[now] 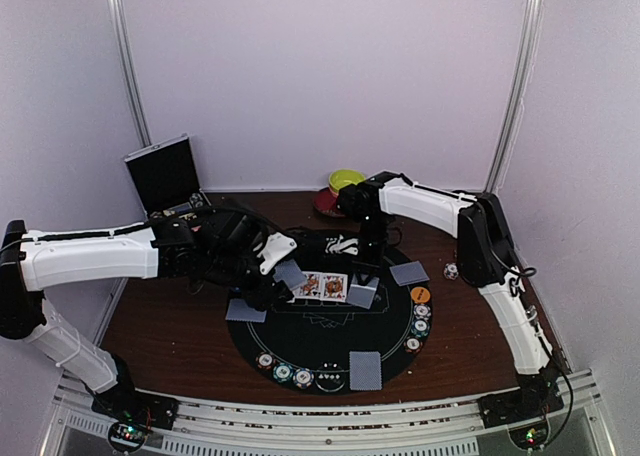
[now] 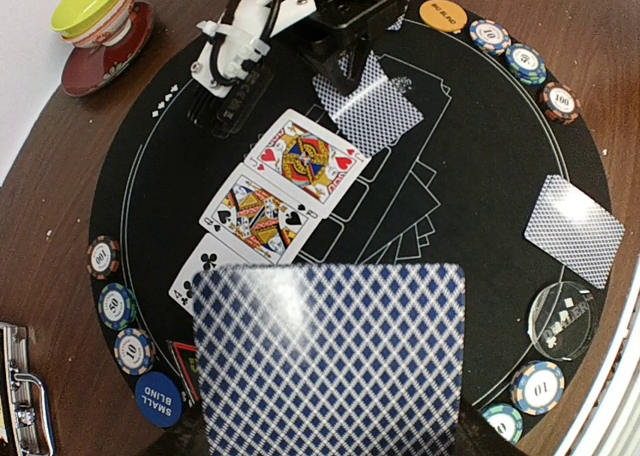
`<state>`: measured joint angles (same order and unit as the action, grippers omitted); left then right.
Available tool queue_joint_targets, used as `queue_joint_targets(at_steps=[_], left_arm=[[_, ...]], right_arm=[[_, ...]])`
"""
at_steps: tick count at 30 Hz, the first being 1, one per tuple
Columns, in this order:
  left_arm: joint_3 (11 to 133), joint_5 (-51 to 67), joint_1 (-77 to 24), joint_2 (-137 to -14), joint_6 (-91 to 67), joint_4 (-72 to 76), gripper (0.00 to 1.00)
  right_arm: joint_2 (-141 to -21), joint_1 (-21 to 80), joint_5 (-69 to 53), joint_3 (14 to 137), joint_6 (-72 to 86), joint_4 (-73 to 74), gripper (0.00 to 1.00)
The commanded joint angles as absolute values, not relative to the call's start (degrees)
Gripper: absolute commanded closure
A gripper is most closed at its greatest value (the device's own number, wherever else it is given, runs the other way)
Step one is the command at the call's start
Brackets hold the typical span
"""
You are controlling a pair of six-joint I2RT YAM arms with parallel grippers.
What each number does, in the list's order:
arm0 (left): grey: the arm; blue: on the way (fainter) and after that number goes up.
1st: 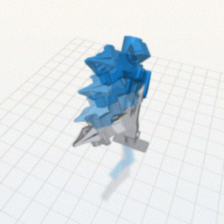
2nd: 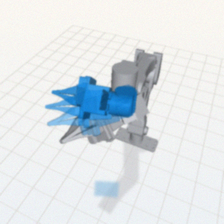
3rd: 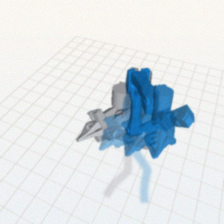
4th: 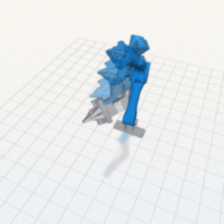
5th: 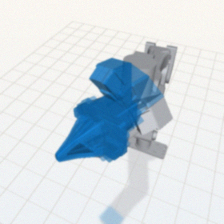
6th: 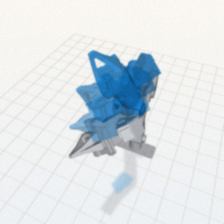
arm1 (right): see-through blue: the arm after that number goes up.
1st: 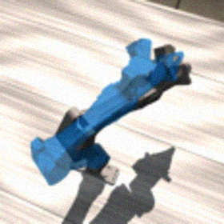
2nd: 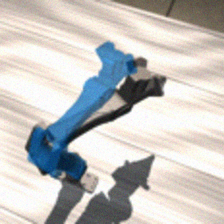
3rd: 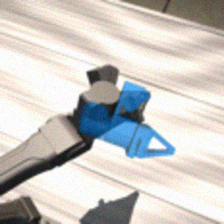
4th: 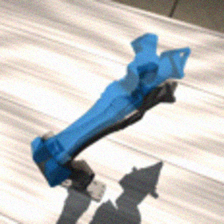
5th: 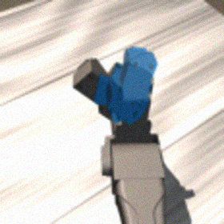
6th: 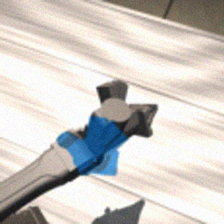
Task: Distribute texas hold em gaming equipment
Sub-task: Place the poker card in the community card area.
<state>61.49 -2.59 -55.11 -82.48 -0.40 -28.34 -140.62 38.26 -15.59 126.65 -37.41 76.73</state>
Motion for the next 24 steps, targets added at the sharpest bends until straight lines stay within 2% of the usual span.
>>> queue_joint_targets(at_steps=[1, 6, 14, 24], left_arm=[[61.3, -2.5, -55.4, -81.4, -0.8, -26.7, 0.37], [61.4, -2.6, -55.4, -81.6, -0.8, -26.6, 0.37], [61.3, -2.6, -55.4, -81.7, -0.8, -26.6, 0.37], [61.4, -2.7, -55.4, -81.6, -0.9, -26.6, 0.37]], right_arm=[[-141.9, 38.6, -11.7, 128.3, -38.0, 75.4, 0.88], [-141.9, 38.7, -10.2, 128.3, -38.1, 73.7, 0.87], [-141.9, 40.2, -8.8, 127.8, -39.5, 73.2, 0.79], [-141.5, 41.3, -7.0, 127.2, -39.6, 71.4, 0.78]])
